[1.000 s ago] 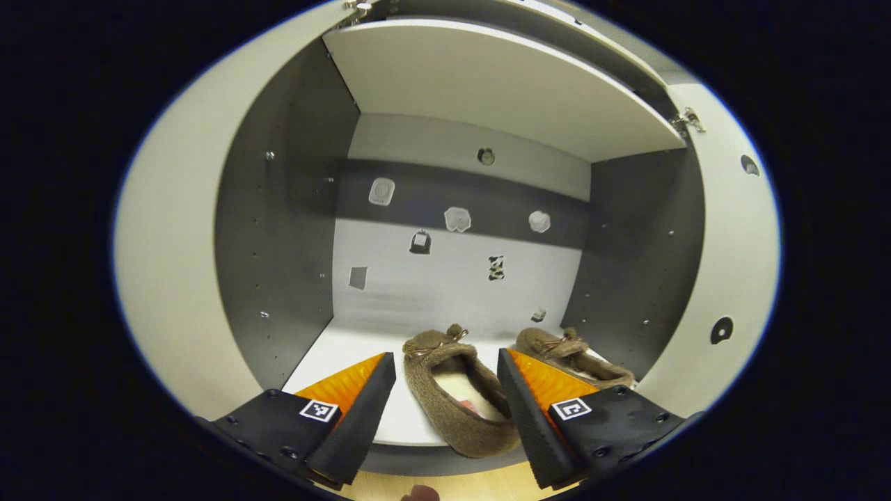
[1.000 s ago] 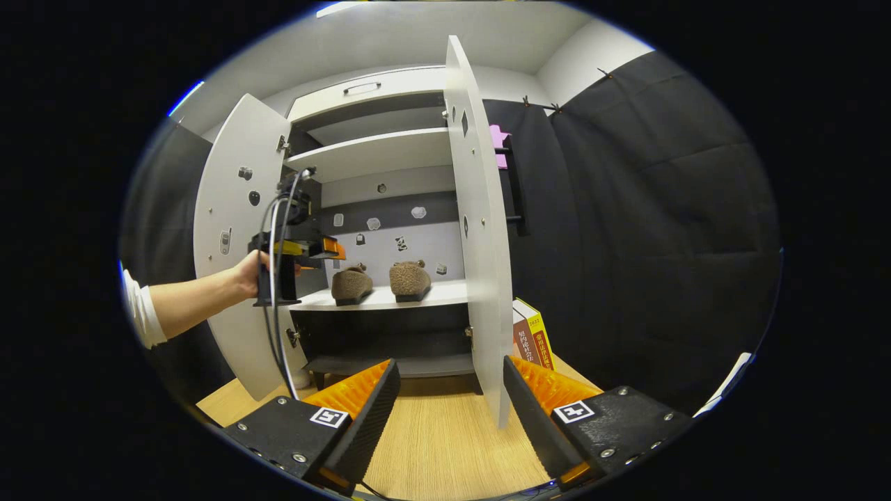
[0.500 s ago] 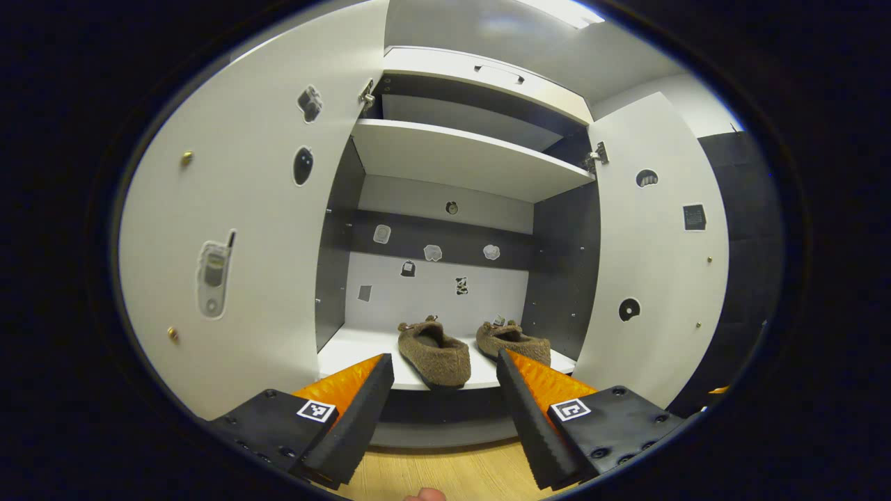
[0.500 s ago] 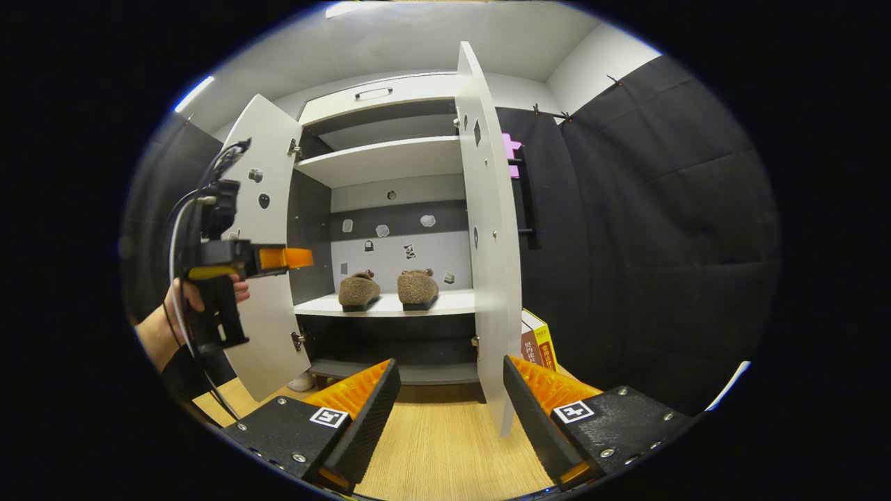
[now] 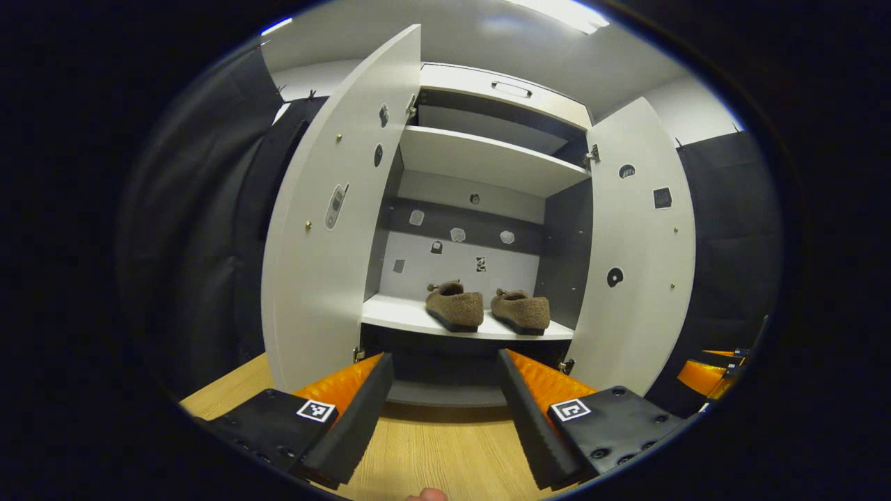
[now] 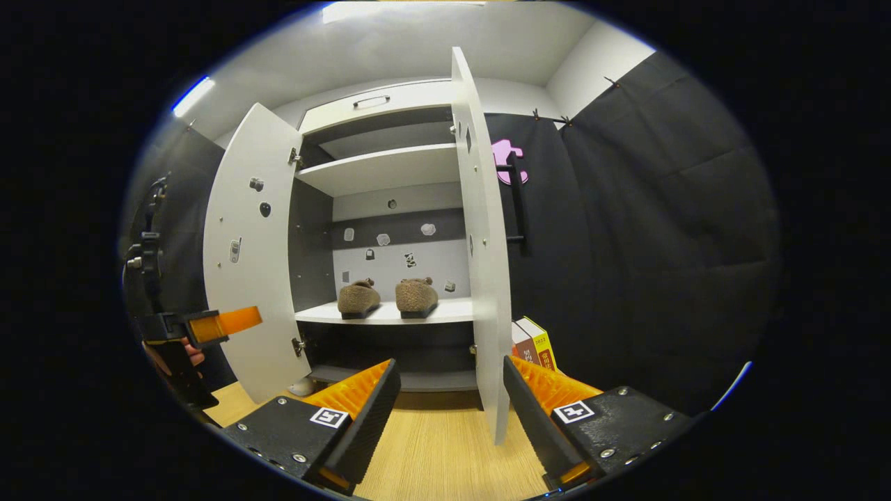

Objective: Grab one shoe with the right hand and put it into the shoe cabinet, grab the other shoe with the left hand and put it into the shoe cabinet; then close the right door with the right hand and the left door with the left hand.

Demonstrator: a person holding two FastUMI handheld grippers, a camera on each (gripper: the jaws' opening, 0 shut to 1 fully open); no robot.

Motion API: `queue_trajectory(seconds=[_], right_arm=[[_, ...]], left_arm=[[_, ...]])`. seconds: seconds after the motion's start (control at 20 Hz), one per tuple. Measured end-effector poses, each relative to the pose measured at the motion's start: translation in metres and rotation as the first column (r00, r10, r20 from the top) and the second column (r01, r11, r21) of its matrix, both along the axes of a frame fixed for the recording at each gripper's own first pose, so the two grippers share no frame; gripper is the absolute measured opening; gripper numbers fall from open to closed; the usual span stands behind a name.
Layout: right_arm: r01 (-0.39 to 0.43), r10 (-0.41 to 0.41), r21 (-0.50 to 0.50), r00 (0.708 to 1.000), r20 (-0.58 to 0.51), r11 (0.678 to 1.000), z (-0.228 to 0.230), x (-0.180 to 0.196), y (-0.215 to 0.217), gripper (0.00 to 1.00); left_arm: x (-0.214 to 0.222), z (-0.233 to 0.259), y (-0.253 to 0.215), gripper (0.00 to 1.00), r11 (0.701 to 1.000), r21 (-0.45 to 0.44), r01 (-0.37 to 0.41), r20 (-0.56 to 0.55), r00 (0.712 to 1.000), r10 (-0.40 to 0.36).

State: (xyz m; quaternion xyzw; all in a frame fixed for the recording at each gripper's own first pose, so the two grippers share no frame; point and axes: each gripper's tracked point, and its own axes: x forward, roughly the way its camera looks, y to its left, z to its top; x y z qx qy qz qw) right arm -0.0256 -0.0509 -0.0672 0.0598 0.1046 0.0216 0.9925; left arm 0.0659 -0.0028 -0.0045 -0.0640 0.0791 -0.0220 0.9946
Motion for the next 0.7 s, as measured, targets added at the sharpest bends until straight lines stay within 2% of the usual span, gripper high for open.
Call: queue_trajectory(seconds=[0.1,0.15,0.4,0.7], right_arm=[[0.003,-0.003,-0.006,1.000,0.008,1.000,-0.003,0.005,-0.004,0.92],[0.001,-0.001,-0.010,1.000,0.012,1.000,-0.004,0.008,-0.005,0.92],[-0.018,0.018,-0.004,0.999,0.032,1.000,0.010,0.018,-0.012,0.92],[0.067,-0.049,-0.151,0.992,0.119,0.986,0.090,0.063,-0.096,0.92]], left_arm=[[-0.007,-0.011,0.008,0.99,0.998,0.052,-0.030,-0.005,1.000,0.030],[-0.012,-0.016,0.011,0.97,0.997,0.067,-0.043,-0.003,0.999,0.043],[-0.026,-0.029,0.014,0.97,0.991,0.088,-0.099,0.003,0.995,0.099],[-0.028,-0.027,0.008,0.96,0.989,0.095,-0.112,0.015,0.994,0.111]])
